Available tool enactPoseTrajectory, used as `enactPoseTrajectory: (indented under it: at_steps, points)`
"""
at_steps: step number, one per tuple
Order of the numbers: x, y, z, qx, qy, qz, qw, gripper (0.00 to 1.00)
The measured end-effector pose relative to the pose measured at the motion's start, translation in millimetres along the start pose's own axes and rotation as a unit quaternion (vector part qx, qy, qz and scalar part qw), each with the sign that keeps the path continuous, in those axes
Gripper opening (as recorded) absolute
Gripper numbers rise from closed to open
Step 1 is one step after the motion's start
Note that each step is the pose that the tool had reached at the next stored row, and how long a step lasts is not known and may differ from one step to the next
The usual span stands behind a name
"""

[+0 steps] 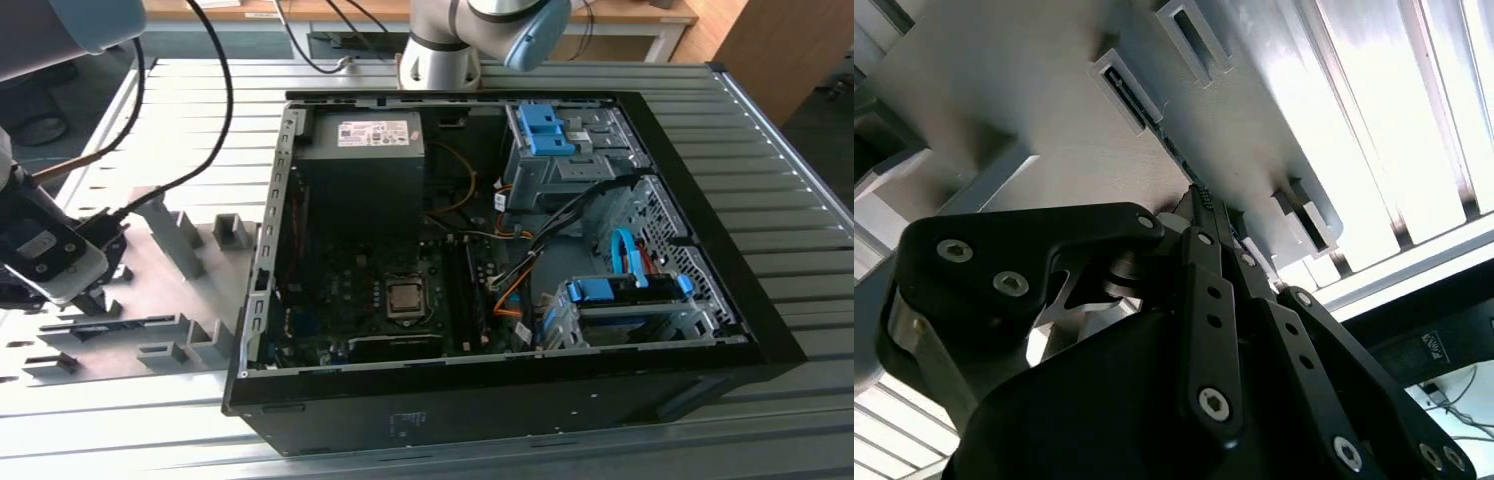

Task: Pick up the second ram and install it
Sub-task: 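Pick up the second ram and move it above second insertion slot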

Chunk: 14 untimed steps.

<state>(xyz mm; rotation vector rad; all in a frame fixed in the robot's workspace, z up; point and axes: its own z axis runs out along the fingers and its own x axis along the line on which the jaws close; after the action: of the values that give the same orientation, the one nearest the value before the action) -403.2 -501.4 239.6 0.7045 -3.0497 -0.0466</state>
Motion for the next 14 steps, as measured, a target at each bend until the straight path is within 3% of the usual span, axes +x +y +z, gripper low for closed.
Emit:
enactPoseTrajectory:
  at_steps: [14]
  points:
    - [0.0, 0.0, 0.0, 0.0002, 0.0018, -0.056, 0.9985, 0.11]
